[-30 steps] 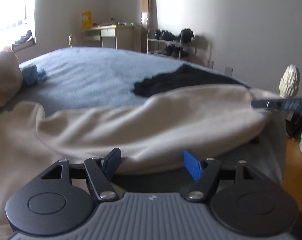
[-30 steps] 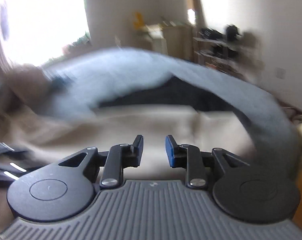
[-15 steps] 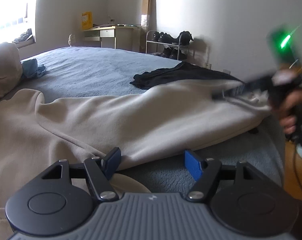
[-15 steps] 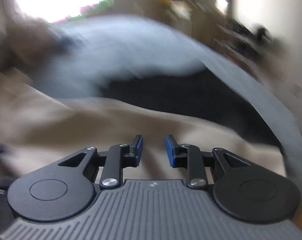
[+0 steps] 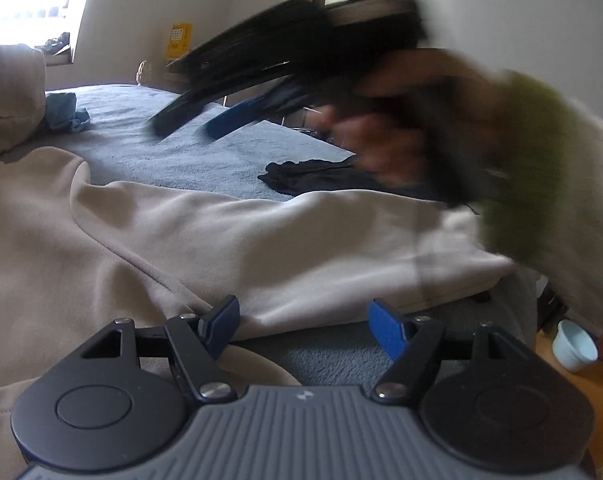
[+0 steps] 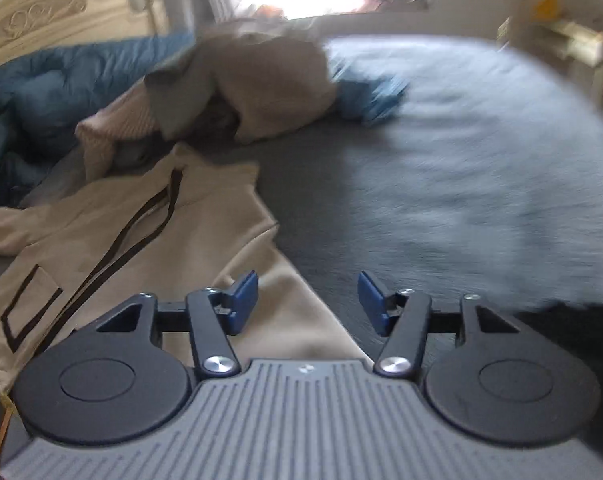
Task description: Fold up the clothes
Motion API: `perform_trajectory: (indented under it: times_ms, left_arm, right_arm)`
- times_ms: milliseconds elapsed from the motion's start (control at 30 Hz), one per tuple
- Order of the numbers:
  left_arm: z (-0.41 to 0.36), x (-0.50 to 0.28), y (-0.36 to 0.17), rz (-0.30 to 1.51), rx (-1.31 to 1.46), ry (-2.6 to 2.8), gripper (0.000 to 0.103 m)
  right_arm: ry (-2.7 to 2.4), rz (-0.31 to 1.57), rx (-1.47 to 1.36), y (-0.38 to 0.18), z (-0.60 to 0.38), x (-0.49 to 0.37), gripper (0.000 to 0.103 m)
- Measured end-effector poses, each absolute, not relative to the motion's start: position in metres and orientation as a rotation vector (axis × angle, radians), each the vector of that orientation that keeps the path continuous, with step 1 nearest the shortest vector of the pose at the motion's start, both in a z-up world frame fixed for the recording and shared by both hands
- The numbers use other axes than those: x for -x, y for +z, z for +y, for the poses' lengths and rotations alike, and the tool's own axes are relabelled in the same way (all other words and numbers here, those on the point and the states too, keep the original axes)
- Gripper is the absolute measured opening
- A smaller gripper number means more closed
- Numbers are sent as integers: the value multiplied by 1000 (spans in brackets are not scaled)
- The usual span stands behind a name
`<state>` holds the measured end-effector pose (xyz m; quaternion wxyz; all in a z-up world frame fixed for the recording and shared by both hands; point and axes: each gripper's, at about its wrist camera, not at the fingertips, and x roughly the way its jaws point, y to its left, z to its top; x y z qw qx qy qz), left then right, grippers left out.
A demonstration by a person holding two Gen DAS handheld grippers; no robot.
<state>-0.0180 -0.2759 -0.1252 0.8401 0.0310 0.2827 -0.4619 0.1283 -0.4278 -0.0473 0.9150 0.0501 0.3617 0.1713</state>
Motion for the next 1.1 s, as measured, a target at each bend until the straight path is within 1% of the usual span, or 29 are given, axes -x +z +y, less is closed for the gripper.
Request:
perform_trajectory:
  times_ms: [100, 200, 267, 300, 333, 367, 400, 467, 567, 700, 800, 867, 1033, 1100]
  left_arm:
    - [-274, 15, -126, 601, -49, -984, 73]
    - [-273, 12, -127, 607, -30, -991, 73]
    - [-273, 12, -128, 608, -29, -992, 74]
    - [-273, 11, -128, 607, -29, -992, 74]
    - [-273, 11, -128, 606, -29, -993, 74]
    - [-273, 10, -128, 606, -28, -993, 74]
    - [-273, 10, -128, 606, -28, -993, 74]
    - [-272, 10, -128, 604, -27, -993, 74]
    - [-273, 8, -128, 602, -30, -990, 74]
    - [-274, 7, -128, 604, -35, -988, 74]
    - [-275, 7, -128, 604, -42, -987, 74]
    - [-275, 8, -128, 603, -45, -986, 74]
    - [-273, 7, -128, 603, -39, -989, 74]
    - [-272, 8, -129, 604, -34, -992, 74]
  right_arm:
    - [368, 816, -191, -67, -435, -157, 57]
    - [434, 879, -277, -83, -438, -162, 57]
    - [422, 920, -265, -92, -433, -168, 55]
    - [403, 921, -251, -95, -430, -168, 49]
    - [378, 912, -240, -91, -428, -165, 25]
    - [380, 904, -238, -88, -428, -161, 5]
    - [380, 896, -234, -85, -427, -157, 1]
    - [356, 845, -195, -79, -424, -150, 1]
    - [286, 796, -256, -79, -436, -150, 1]
    - [251, 812, -260, -98, -442, -154, 1]
    - [188, 799, -236, -96, -442, -155, 2]
    - [62, 728, -123, -85, -437, -152, 7]
    - [238, 717, -230, -67, -448, -156, 10]
    - [444, 776, -186, -65, -435, -158, 12]
